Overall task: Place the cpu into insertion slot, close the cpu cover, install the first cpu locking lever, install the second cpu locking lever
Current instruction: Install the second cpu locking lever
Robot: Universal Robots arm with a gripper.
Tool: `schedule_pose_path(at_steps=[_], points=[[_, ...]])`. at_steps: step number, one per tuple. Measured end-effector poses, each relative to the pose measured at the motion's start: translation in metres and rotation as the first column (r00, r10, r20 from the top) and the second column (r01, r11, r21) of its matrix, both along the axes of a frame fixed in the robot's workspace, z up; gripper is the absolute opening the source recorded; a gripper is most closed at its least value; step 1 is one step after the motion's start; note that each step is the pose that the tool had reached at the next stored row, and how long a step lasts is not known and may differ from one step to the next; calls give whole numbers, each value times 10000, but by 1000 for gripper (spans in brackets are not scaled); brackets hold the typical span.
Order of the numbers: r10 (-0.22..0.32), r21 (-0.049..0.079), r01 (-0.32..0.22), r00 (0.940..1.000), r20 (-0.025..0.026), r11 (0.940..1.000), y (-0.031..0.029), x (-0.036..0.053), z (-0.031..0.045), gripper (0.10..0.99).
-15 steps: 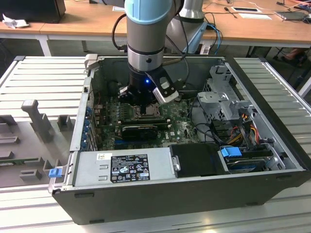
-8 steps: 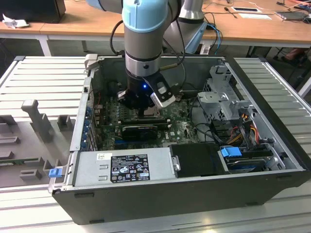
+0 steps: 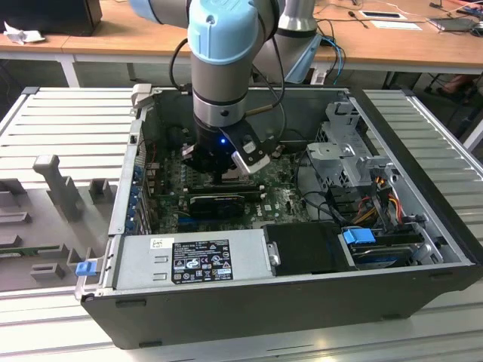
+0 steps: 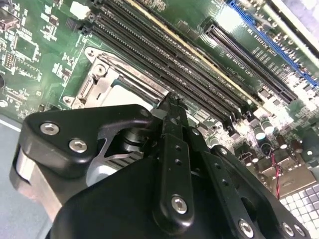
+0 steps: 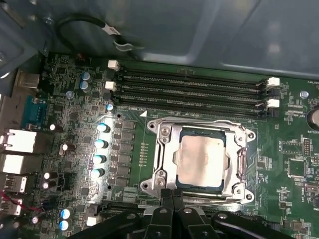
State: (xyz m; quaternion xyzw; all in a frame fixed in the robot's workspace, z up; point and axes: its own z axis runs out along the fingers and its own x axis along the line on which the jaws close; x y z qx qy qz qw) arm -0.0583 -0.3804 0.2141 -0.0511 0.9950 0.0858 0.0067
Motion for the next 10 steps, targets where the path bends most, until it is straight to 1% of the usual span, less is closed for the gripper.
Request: schedule_pose_path(at_steps=[1,2,7,10], points=[[0,175,0,10000,0,9998,-17,-17,0,106],[-1,247,1,10000,0,9997,-24,-28,0,106],[0,435,0,10000,0,9991,-73,-52,-1,106],[3,560,-3,10000,0,9984,-118,-66,0,106]])
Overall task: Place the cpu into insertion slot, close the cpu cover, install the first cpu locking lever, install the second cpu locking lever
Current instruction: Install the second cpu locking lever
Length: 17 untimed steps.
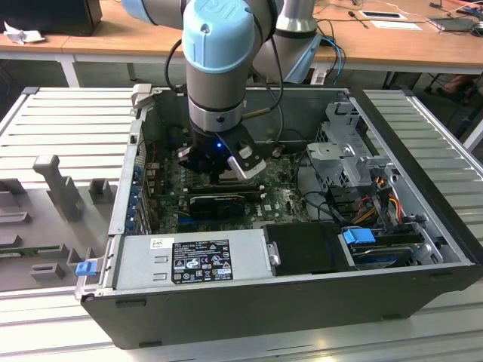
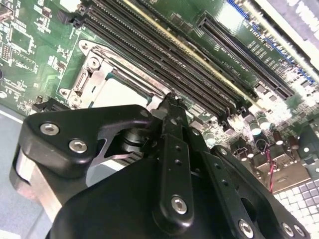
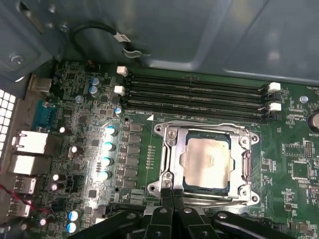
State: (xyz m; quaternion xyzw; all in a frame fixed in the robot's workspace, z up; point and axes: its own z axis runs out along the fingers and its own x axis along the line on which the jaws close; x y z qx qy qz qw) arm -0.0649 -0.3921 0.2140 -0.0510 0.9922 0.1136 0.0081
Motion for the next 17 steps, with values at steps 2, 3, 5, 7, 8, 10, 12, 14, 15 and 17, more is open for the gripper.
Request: schedule_pose_path(at_steps=[2,3,5,7,8,10,12,14,15,17], points=[[4,69,-4,10000,0,10000,-26,-9,0,106],[8,95,-8,10000,-1,10000,-35,-13,0,106],[47,198,-47,10000,0,9998,-52,-19,0,106],[86,258,-86,10000,0,9996,-74,-40,0,106],[89,271,-89,10000,1,9996,-79,-46,0,106],[97,353,-97,10000,2,9993,-108,-64,0,106],[101,436,-101,9999,3,9990,-123,-78,-3,106],[101,437,-101,9999,3,9990,-120,-80,-24,106],[101,435,-101,9999,2,9990,-116,-80,-32,106],[98,437,-98,10000,2,9990,-107,-83,-37,106]])
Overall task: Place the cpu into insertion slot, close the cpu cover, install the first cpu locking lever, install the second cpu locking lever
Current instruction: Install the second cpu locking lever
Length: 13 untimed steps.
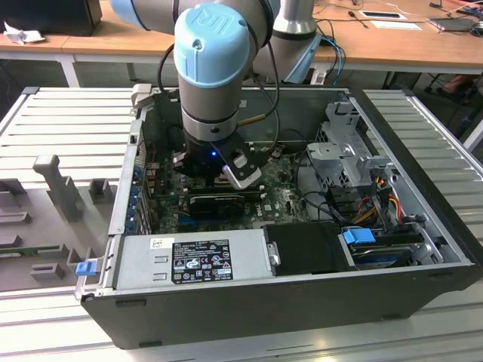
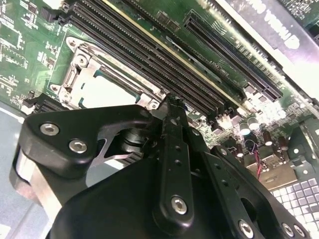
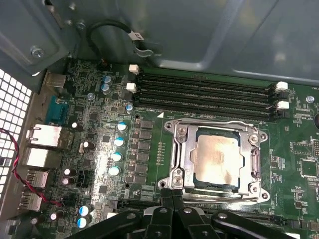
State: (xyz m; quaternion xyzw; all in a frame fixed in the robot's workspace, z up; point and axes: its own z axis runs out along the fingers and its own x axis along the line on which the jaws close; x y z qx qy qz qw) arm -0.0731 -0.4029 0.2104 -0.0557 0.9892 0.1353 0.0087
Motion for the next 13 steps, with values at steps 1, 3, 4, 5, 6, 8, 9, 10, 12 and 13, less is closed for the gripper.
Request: schedule_pose_path(at_steps=[1,3,4,5,6,8,9,10,12,13], points=[[2,0,-2,10000,0,10000,6,-1,-2,106],[4,-1,-4,10000,-1,10000,6,-1,-5,106],[4,-1,-4,10000,-1,10000,6,-1,-6,106],[4,0,-4,10000,-1,10000,7,-1,-7,106],[3,0,-3,10000,0,10000,7,-1,-8,106],[3,1,-3,10000,0,10000,7,-1,-11,106],[3,2,-3,10000,1,10000,7,-1,-14,106],[3,3,-3,10000,1,10000,7,-1,-16,106],[3,8,-3,10000,0,10000,7,-2,-22,106],[3,10,-3,10000,0,10000,7,-2,-24,106]])
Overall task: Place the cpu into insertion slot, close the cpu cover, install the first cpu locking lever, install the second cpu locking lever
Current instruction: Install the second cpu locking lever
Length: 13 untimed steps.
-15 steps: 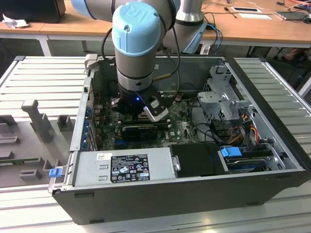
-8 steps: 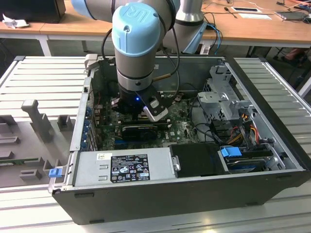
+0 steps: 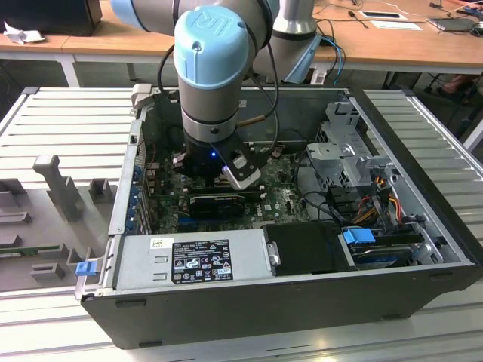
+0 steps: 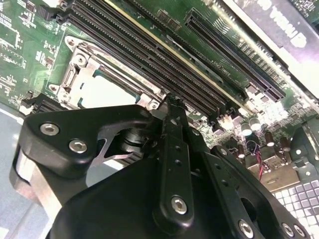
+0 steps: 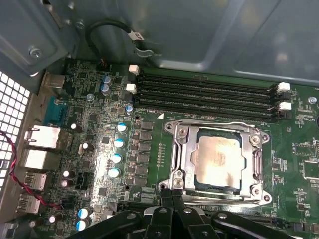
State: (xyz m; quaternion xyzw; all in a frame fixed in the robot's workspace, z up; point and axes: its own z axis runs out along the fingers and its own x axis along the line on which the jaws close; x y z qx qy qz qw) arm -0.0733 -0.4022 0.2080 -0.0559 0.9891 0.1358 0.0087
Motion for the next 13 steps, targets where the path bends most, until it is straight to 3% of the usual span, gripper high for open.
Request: schedule_pose_path(at_steps=[13], points=[[-1,53,1,10000,0,10000,0,-3,-27,106]])
